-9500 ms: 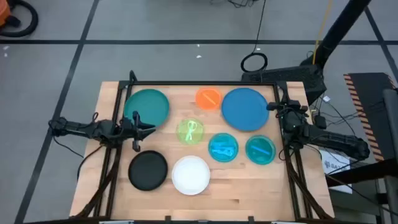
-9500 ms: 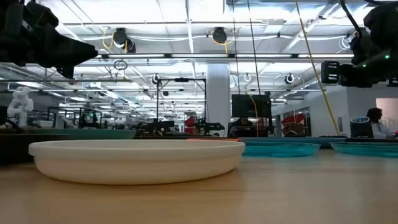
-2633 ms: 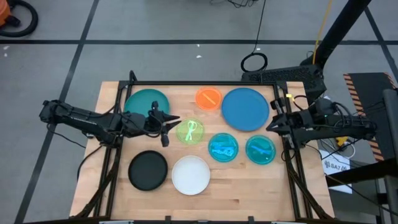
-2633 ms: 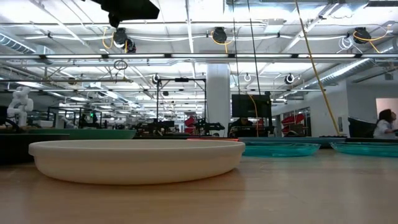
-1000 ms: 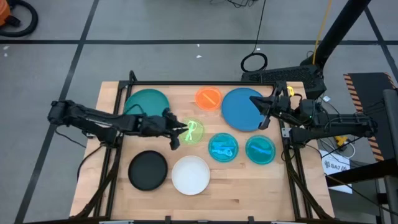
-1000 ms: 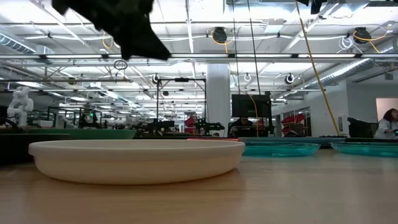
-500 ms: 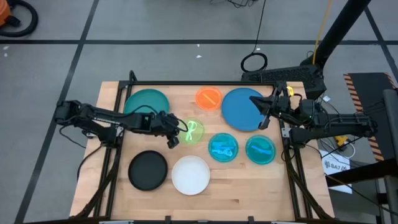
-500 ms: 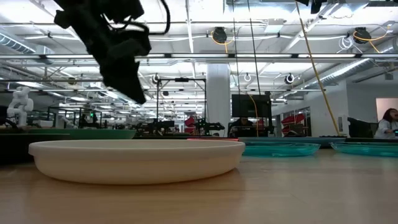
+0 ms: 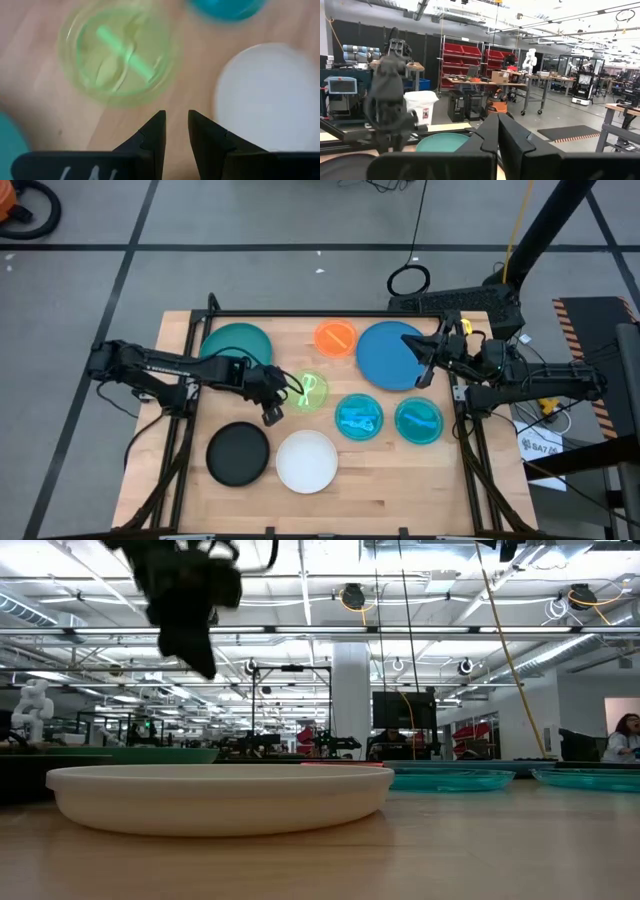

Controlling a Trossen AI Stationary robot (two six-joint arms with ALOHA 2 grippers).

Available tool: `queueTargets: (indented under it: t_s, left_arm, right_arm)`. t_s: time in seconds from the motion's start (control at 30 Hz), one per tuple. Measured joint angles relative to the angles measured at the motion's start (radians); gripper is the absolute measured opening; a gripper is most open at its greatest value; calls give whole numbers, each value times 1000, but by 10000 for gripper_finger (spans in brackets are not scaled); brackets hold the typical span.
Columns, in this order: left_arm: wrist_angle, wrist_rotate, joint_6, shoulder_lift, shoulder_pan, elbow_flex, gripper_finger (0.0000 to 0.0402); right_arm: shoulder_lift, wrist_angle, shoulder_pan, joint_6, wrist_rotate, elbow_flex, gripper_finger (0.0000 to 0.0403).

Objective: Stack plastic plates
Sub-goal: Stack the green plate on top of the blue plate

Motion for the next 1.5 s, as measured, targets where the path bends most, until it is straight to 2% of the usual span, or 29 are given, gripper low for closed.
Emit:
queueTargets:
  t_s: [0.27,0.47,0.67,0.97,1.5]
  left_arm:
    - [-79,0,110,0,-21,156,88]
    - [-308,-82,42,0,-9,203,88]
    - [-551,-169,-25,19,61,202,88]
    - [-572,-177,117,50,193,202,88]
    - [-568,-180,227,47,283,202,88]
  right_arm:
    - [0,0,0,15,0,0,2]
    - [0,0,0,25,0,0,2]
    - [0,0,0,26,-1,0,2]
    - [-1,-1,0,25,-1,0,2]
    - [0,-30,0,25,-1,0,2]
